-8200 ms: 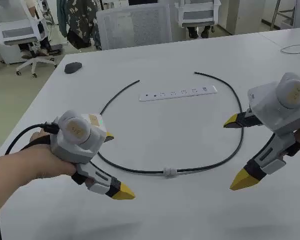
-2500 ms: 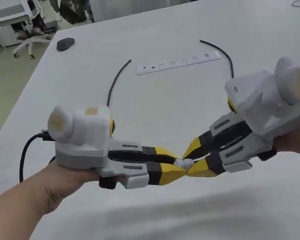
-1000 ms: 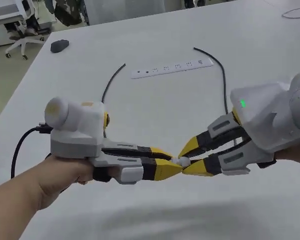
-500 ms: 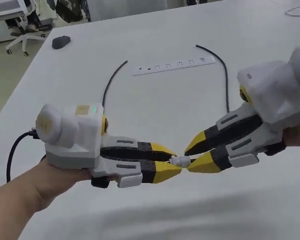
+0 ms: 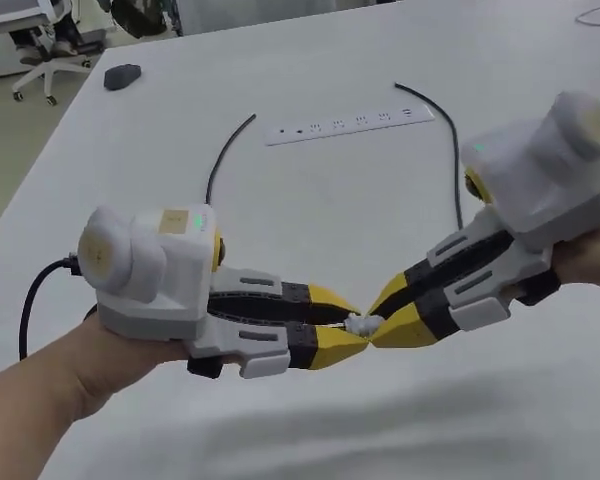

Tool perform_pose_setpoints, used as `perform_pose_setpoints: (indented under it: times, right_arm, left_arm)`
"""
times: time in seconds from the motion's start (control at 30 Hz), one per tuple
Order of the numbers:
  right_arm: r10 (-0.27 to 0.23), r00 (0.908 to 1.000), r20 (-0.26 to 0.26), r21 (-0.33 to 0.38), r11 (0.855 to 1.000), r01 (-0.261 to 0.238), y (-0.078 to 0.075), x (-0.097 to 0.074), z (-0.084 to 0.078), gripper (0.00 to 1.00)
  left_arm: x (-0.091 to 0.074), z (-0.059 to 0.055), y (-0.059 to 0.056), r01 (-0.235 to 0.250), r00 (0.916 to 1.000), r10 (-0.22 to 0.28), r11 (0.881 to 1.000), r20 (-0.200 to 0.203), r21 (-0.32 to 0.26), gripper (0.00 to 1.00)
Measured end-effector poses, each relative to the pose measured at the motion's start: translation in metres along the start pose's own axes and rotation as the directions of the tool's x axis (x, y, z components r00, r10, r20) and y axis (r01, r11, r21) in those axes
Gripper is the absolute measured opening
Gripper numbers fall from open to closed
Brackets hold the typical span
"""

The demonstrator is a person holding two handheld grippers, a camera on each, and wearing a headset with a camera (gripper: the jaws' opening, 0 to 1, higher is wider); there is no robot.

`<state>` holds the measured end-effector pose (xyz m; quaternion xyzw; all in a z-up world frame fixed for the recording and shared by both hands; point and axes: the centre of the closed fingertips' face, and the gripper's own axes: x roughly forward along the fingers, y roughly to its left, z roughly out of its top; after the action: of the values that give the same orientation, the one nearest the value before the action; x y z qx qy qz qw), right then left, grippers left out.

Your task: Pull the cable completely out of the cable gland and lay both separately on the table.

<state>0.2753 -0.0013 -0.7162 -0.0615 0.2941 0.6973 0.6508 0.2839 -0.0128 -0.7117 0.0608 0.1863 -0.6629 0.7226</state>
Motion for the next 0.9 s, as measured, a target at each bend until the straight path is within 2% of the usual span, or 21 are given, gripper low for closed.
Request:
perform_pose_setpoints:
  times: [0.1, 0.17, 0.23, 0.27, 0.33, 0.37, 0.4, 0.43, 0.5, 0.57, 0.6, 0.63, 0.7, 0.9]
  right_arm:
    - [-0.013, 0.9999, -0.006, -0.030, 0.999, 0.013, 0.000, 0.000, 0.000, 0.08]
    - [-0.049, 0.9988, -0.006, -0.099, 0.994, 0.048, -0.003, 0.000, 0.001, 0.08]
    - [-0.098, 0.9951, -0.016, -0.185, 0.978, 0.093, -0.007, 0.001, 0.001, 0.08]
    - [-0.117, 0.9928, -0.027, -0.238, 0.965, 0.108, -0.007, 0.001, 0.001, 0.08]
    - [-0.162, 0.9854, -0.053, -0.353, 0.926, 0.133, -0.008, 0.002, -0.001, 0.08]
    - [-0.168, 0.9840, -0.059, -0.364, 0.921, 0.135, -0.007, 0.003, -0.002, 0.08]
    - [-0.172, 0.9833, -0.059, -0.381, 0.914, 0.137, -0.006, 0.004, -0.002, 0.08]
    - [-0.177, 0.9828, -0.054, -0.384, 0.912, 0.143, -0.006, 0.004, -0.002, 0.08]
    - [-0.175, 0.9833, -0.051, -0.382, 0.913, 0.142, -0.007, 0.004, -0.003, 0.08]
    - [-0.182, 0.9823, -0.042, -0.390, 0.908, 0.152, -0.009, 0.003, -0.002, 0.08]
    - [-0.181, 0.9828, -0.037, -0.377, 0.913, 0.154, -0.009, 0.003, -0.001, 0.08]
    - [-0.176, 0.9836, -0.038, -0.315, 0.936, 0.156, -0.010, 0.003, -0.002, 0.08]
    - [-0.166, 0.9855, -0.036, -0.253, 0.956, 0.151, -0.012, 0.001, -0.003, 0.09]
    - [-0.185, 0.9812, -0.054, -0.261, 0.951, 0.165, -0.019, -0.006, -0.010, 0.10]
  left_arm:
    - [0.000, 0.000, 0.001, -0.003, 1.0000, 0.003, 1.000, 0.001, -0.013, 0.15]
    - [0.000, -0.001, 0.004, -0.011, 0.9999, 0.011, 0.999, 0.004, -0.034, 0.15]
    - [-0.001, -0.003, 0.010, -0.030, 0.9995, 0.030, 0.996, 0.003, -0.086, 0.15]
    - [-0.001, -0.003, 0.011, -0.036, 0.9993, 0.037, 0.991, 0.006, -0.131, 0.15]
    - [0.000, -0.005, 0.013, -0.035, 0.9993, 0.037, 0.988, 0.008, -0.149, 0.15]
    - [0.000, -0.006, 0.010, -0.026, 0.9995, 0.030, 0.977, 0.012, -0.210, 0.15]
    - [0.000, -0.007, 0.010, -0.025, 0.9995, 0.029, 0.972, 0.015, -0.234, 0.15]
    - [0.000, -0.007, 0.012, -0.028, 0.9992, 0.034, 0.972, 0.020, -0.232, 0.15]
    - [0.000, -0.007, 0.011, -0.026, 0.9994, 0.031, 0.971, 0.018, -0.238, 0.15]
    - [0.000, -0.006, 0.011, -0.030, 0.9992, 0.036, 0.971, 0.020, -0.235, 0.15]
    - [0.000, -0.006, 0.011, -0.030, 0.9992, 0.036, 0.972, 0.020, -0.235, 0.15]
    - [0.001, -0.006, 0.010, -0.031, 0.9992, 0.035, 0.975, 0.018, -0.218, 0.15]
    - [0.001, -0.007, 0.011, -0.038, 0.9990, 0.041, 0.982, 0.014, -0.188, 0.15]
    - [0.000, -0.009, 0.010, -0.046, 0.9988, 0.048, 0.982, 0.011, -0.182, 0.15]
